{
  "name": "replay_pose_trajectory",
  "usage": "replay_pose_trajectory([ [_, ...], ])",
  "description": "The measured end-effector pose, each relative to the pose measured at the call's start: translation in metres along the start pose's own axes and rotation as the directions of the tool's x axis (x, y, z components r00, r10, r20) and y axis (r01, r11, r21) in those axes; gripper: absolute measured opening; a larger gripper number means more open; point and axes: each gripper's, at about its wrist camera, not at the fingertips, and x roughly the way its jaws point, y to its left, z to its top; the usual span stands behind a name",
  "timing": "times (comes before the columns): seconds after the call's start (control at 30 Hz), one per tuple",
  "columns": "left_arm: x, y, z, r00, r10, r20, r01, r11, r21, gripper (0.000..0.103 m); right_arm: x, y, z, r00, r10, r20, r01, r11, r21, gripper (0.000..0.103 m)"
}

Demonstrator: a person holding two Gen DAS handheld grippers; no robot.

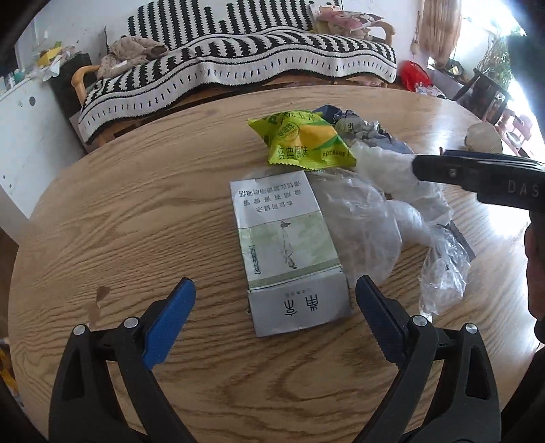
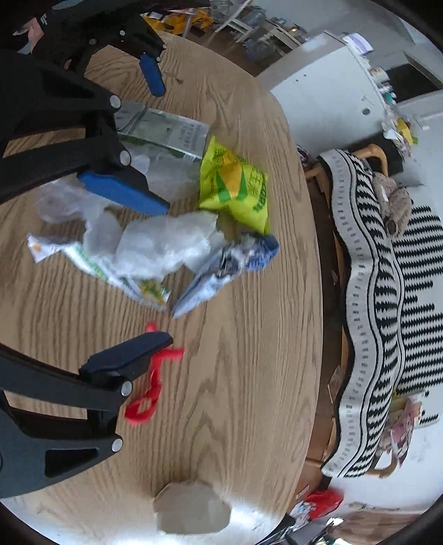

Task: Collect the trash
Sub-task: 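Grasp the white-green cigarette box with the left tool while the right tool grasps white tissue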

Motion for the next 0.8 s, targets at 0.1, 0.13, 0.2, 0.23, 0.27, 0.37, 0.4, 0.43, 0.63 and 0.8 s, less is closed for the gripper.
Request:
replay_pose_trajectory([
  [0.1, 0.003, 0.003, 0.001, 1.000, -0.008, -0.004, 0.008, 1.000, -0.010, 0.092, 0.013, 0.010, 0.002, 1.000, -0.007, -0.019, 0.007, 0.999, -0.031, 0.063],
  [0.13, 0.005, 0.004, 0.001, 1.000, -0.009, -0.006, 0.009, 1.000, -0.013, 0.092, 0.018, 0.012, 0.002, 1.000, -0.012, -0.027, 0.011, 0.999, -0.039, 0.058],
  [0.2, 0.006, 0.005, 0.000, 1.000, -0.018, -0.009, 0.018, 1.000, -0.018, 0.092, 0.026, 0.014, 0.001, 0.999, -0.008, -0.042, 0.006, 0.999, -0.043, 0.052],
  [0.23, 0.006, 0.006, 0.000, 1.000, -0.026, -0.008, 0.026, 1.000, -0.018, 0.089, 0.027, 0.015, 0.002, 0.999, -0.013, -0.042, 0.011, 0.999, -0.046, 0.049],
  [0.27, 0.006, 0.005, -0.001, 1.000, -0.030, -0.008, 0.030, 0.999, -0.015, 0.083, 0.028, 0.016, 0.002, 0.999, -0.016, -0.039, 0.014, 0.999, -0.050, 0.041],
  [0.37, 0.002, 0.000, -0.002, 0.999, -0.033, 0.002, 0.033, 0.999, 0.011, 0.059, 0.025, 0.017, 0.001, 0.999, 0.000, -0.039, -0.002, 0.999, -0.043, 0.023],
  [0.4, 0.000, -0.001, -0.002, 0.999, -0.035, 0.001, 0.035, 0.999, 0.018, 0.056, 0.022, 0.017, 0.002, 1.000, -0.004, -0.030, 0.002, 0.999, -0.045, 0.021],
  [0.43, -0.002, -0.002, -0.002, 0.999, -0.036, -0.002, 0.036, 0.999, 0.018, 0.056, 0.017, 0.017, 0.002, 1.000, -0.004, -0.016, 0.003, 0.999, -0.044, 0.021],
  [0.63, -0.028, -0.001, 0.000, 0.999, -0.029, 0.029, 0.028, 1.000, 0.005, 0.055, -0.012, 0.014, 0.002, 0.999, 0.022, 0.045, -0.021, 0.999, -0.029, 0.020],
  [0.8, -0.048, 0.008, -0.001, 0.998, 0.000, 0.062, 0.001, 1.000, -0.019, 0.055, -0.027, 0.014, 0.002, 0.996, 0.052, 0.069, -0.051, 0.999, -0.018, 0.020],
])
